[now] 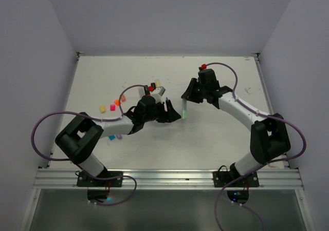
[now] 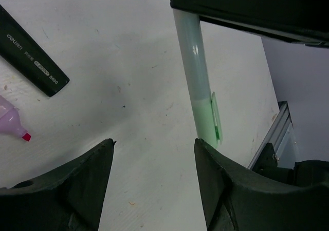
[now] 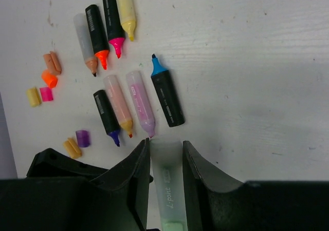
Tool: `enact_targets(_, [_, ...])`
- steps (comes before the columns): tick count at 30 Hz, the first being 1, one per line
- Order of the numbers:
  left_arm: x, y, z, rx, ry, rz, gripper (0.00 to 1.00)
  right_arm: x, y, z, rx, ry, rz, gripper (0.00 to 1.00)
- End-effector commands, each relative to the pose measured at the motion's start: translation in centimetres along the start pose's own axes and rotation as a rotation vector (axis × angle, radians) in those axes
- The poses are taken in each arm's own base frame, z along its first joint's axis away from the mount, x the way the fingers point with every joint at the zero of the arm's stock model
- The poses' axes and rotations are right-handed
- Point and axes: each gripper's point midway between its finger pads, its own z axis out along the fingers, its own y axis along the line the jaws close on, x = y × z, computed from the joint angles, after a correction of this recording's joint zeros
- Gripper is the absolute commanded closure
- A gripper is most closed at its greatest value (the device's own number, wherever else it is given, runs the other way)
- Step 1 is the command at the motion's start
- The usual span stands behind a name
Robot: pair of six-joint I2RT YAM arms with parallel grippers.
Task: Open the pen caps
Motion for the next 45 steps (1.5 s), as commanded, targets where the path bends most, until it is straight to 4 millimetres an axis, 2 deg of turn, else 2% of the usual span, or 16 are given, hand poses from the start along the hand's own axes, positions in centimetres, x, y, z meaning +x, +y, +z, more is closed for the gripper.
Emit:
enact_targets(1, [-3.4,-2.8,1.0,0.062,-0.11,0.027,0.33,-0.7,2.2,-0.8,-0.059,-0.032,0.02,1.0])
enact_targets(9, [-3.4,-3.3,1.4,0.067,-0.113,0.033,0.34,0.3,3.0,-0.3,-0.069,-0.016,0.007,1.0])
enact_targets(16, [-3.4,-2.5,0.5,0.016,-0.136,0.024,0.35,0.5,2.4,0.0,-0.044,-0.018,-0.001,1.0])
enact_targets(17, [-2.8,-1.7,0.3,-0.017,-0.12,0.016,0.35,0.5,2.2,-0.2,-0.04,-0.021,-0.004,1.0])
enact_targets(21, [-2.8,-0.2,-0.6,-0.108,-0.131,0.015,0.36,0.2,1.9,-0.5,-0.023,-0.039,-0.012,1.0])
enact_targets(22, [-2.6,0.9,-0.8,-0.164,-0.127,0.012,0.36,0.2,1.8,-0.5,-0.019,-0.041,-0.011,1.0])
enact_targets(25, [-2.8,2.2,-1.8,-0.24,-0.153,0.005,0.36,0.2,1.7,-0.6,-0.011,-0.043,-0.018,1.0])
enact_targets(27, [-3.2,1.7,-2.3,-0.214,-0.179,0.014,0.36,0.2,1.7,-0.5,-0.011,-0.042,-0.017,1.0])
enact_targets(34, [-3.4,-3.8,-2.3,0.073,-0.17,0.06,0.34,0.6,1.4,0.2,-0.004,-0.031,-0.012,1.0])
enact_targets(40, [-2.8,-5.5,-1.1,0.16,-0.128,0.027,0.32,0.8,1.7,0.6,0.006,-0.035,-0.015,1.0])
enact_targets(45, [-2.2,-5.5,-0.3,0.15,-0.103,0.02,0.32,0.6,2.4,0.4,-0.012,-0.044,-0.011,1.0])
